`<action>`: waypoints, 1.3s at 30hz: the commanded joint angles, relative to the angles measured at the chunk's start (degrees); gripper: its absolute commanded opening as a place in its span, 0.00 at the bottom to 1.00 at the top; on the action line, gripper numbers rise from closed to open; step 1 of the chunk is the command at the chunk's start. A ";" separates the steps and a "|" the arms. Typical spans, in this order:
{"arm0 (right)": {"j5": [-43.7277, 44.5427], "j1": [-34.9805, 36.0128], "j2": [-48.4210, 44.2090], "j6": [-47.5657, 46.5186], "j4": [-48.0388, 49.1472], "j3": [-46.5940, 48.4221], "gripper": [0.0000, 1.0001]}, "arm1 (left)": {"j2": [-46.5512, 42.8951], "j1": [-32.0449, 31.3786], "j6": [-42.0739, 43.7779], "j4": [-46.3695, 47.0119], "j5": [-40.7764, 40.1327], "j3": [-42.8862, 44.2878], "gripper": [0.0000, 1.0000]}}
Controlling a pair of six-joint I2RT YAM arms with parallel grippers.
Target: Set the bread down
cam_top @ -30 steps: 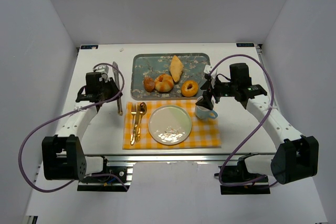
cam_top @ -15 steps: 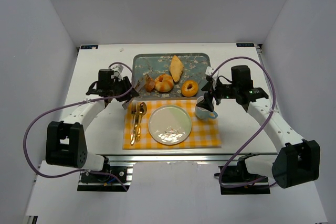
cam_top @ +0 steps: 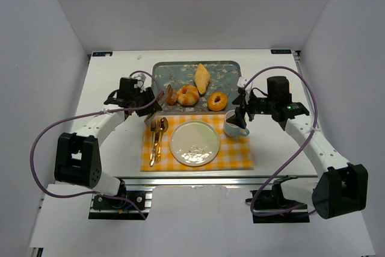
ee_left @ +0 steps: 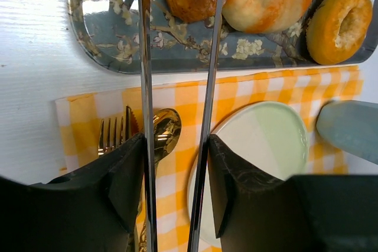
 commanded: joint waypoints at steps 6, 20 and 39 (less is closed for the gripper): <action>-2.38 -0.39 -1.14 1.07 2.28 -0.37 0.88 | -1.45 -0.25 1.89 -4.22 -1.12 3.02 0.55; -2.29 -0.39 -1.40 1.24 2.28 -0.37 0.88 | 1.36 -0.86 1.72 -3.43 3.10 2.93 0.37; -2.12 -0.74 -2.28 1.07 1.84 -0.98 0.88 | -13.57 -0.95 3.56 -6.76 10.21 -1.98 0.13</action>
